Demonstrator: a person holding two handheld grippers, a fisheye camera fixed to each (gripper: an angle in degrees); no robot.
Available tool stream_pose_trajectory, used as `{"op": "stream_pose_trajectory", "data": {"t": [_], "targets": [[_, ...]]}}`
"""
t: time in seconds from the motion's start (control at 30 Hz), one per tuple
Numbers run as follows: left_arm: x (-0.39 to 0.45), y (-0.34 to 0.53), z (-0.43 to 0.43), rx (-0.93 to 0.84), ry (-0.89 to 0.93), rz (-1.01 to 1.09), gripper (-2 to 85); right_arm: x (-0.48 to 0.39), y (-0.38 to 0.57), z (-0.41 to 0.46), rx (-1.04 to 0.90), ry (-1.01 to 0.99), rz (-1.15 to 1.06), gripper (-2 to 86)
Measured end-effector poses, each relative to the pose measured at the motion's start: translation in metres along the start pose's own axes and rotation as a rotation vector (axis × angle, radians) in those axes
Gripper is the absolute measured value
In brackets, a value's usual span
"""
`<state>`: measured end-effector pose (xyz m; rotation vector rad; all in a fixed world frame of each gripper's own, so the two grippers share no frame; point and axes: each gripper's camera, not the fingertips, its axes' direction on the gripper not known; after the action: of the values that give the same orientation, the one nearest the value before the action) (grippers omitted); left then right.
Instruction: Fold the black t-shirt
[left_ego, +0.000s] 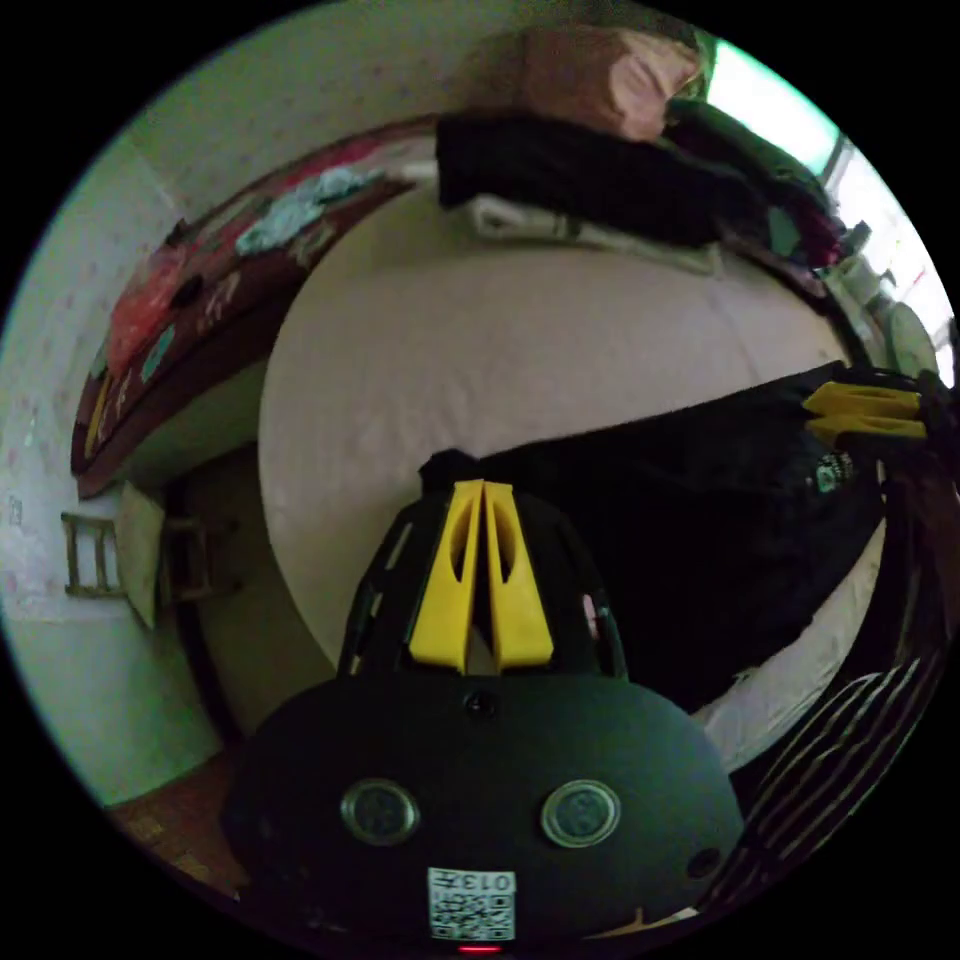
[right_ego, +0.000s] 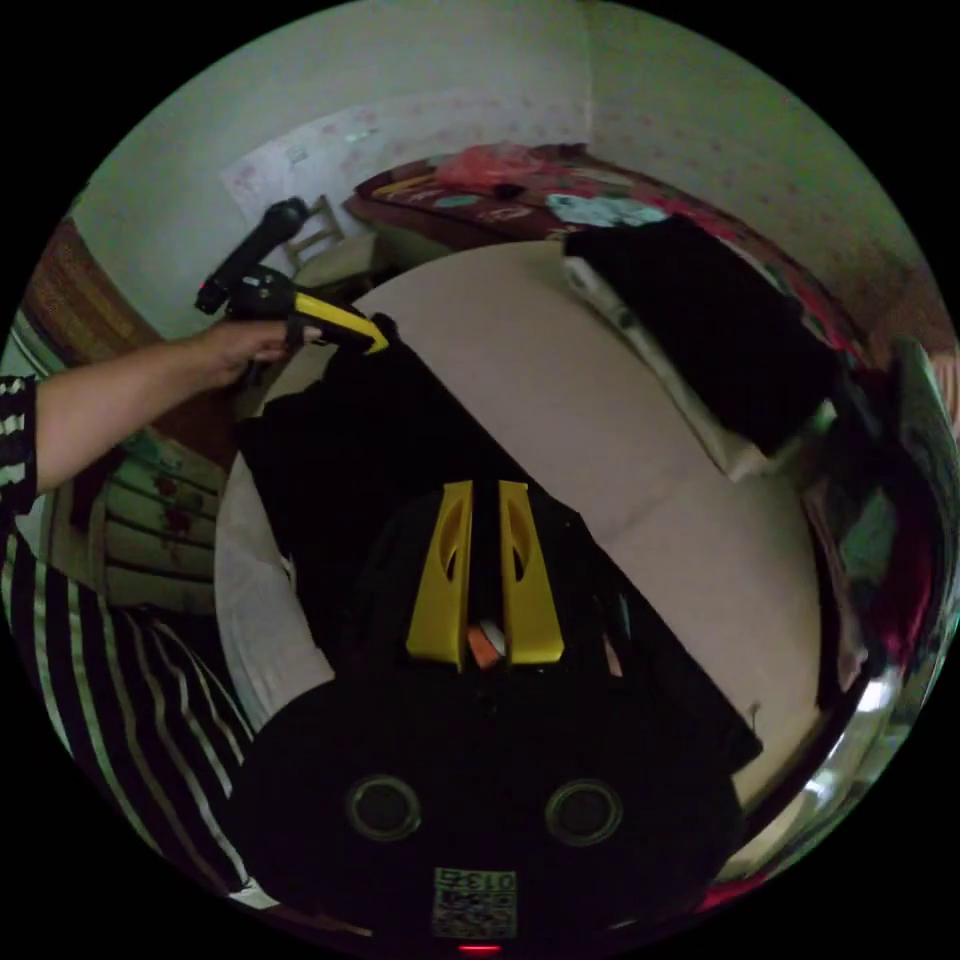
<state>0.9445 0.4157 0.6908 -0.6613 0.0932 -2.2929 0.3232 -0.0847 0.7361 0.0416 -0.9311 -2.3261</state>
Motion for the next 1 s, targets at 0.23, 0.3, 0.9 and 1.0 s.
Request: {"op": "stream_pose_trajectory", "data": {"t": [0.23, 0.3, 0.9, 1.0], "targets": [[-0.041, 0.043, -0.024, 0.183, 0.046, -0.188, -0.4, -0.035, -0.076, 0.049, -0.12, -0.088, -0.12, 7.5], [-0.036, 0.042, -0.038, 0.282, 0.102, -0.124, -0.4, -0.047, -0.094, 0.063, -0.15, -0.063, -0.174, 7.7], [-0.012, 0.011, -0.024, 0.12, 0.144, 0.194, -0.3, 0.009, 0.046, -0.021, 0.184, -0.253, 0.627, 0.5], [-0.01, 0.007, -0.026, 0.107, 0.144, 0.179, -0.1, 0.006, 0.08, 0.012, 0.076, -0.276, 0.78, 0.6]]}}
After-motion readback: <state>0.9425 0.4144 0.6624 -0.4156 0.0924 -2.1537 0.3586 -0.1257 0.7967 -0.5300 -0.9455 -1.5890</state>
